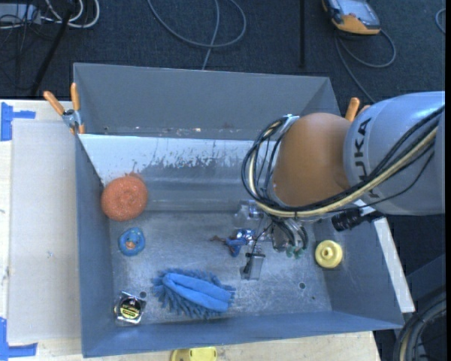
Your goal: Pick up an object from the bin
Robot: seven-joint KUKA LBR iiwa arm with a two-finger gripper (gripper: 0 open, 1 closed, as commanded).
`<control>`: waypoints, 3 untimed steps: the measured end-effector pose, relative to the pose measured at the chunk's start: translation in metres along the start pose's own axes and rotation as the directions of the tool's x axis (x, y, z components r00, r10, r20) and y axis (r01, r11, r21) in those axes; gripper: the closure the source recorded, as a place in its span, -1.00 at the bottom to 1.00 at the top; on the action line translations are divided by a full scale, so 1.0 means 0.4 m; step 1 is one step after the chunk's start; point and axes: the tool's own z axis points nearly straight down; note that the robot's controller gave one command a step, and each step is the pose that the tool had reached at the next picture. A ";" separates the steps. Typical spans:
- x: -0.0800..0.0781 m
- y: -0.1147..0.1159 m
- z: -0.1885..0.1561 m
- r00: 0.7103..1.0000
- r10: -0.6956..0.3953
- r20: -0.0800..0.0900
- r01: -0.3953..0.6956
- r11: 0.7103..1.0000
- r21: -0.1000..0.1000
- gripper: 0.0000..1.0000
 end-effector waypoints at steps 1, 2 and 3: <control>-0.024 -0.018 0.098 0.986 0.165 -0.007 -0.165 0.986 0.002 -1.00; -0.091 -0.031 0.134 0.995 0.104 -0.003 -0.104 0.995 0.001 1.00; -0.091 -0.031 0.134 0.995 0.105 -0.003 -0.105 0.995 0.001 1.00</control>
Offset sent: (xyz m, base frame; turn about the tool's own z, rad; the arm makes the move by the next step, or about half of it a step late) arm 0.0350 -0.0151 -0.0534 0.1047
